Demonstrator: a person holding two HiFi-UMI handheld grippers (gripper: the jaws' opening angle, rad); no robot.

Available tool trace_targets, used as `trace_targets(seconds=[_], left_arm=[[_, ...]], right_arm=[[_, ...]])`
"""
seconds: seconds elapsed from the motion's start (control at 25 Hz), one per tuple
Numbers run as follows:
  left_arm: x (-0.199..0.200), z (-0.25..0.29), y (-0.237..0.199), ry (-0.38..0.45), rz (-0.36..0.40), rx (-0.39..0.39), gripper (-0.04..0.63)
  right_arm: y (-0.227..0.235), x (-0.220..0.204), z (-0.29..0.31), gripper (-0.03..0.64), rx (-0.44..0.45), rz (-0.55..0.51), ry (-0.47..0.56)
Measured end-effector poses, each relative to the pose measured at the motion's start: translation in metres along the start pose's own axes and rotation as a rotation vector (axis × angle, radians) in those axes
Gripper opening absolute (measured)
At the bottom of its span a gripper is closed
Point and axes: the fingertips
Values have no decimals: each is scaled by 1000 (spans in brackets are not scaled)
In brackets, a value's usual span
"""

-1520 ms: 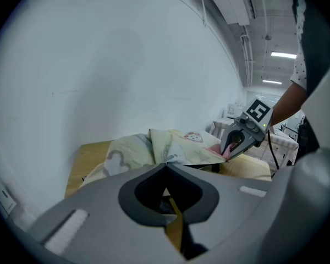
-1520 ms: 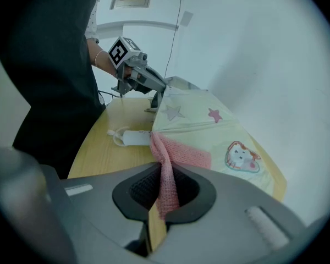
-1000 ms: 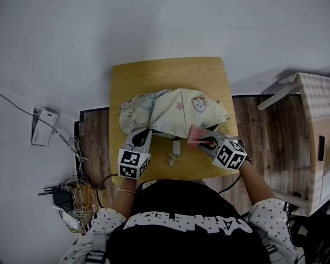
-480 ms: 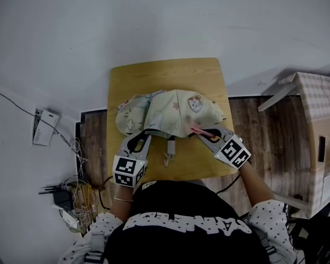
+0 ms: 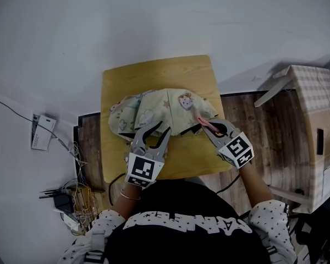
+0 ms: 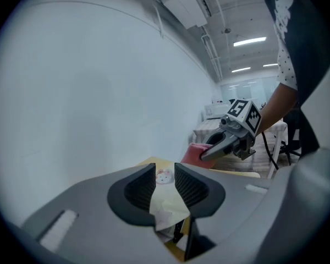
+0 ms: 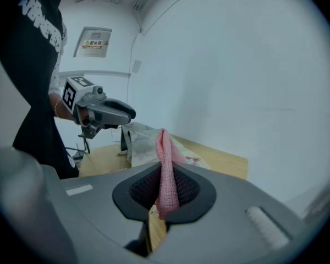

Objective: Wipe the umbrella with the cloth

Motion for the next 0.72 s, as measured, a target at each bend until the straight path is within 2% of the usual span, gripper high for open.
trace_targets(seconds=[0.12,0.24,0.36,0.52,0.72], left_arm=[[16,23,17,37,17,-57,106],[21,44,35,40,37,-91,115],[20,65,54,13,68,-132,150],[14,90,80,-23,141,-176,151],[-3,124,108,-93,227,-222,195]], right_arm=[[16,7,-24,32,-73,70,73],[30,7,-48,32,-138,130,121],[42,3,-72,32,-198,182,158],[49,-4,-98,32,-245,239,188],[49,-8,-124,33,-282,257,209]])
Point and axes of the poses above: the fingertips, and each gripper's own axes: z forward along the fingers, y to its right, x out of its top, and after that the axes turned 10 degrees about z, right-handed
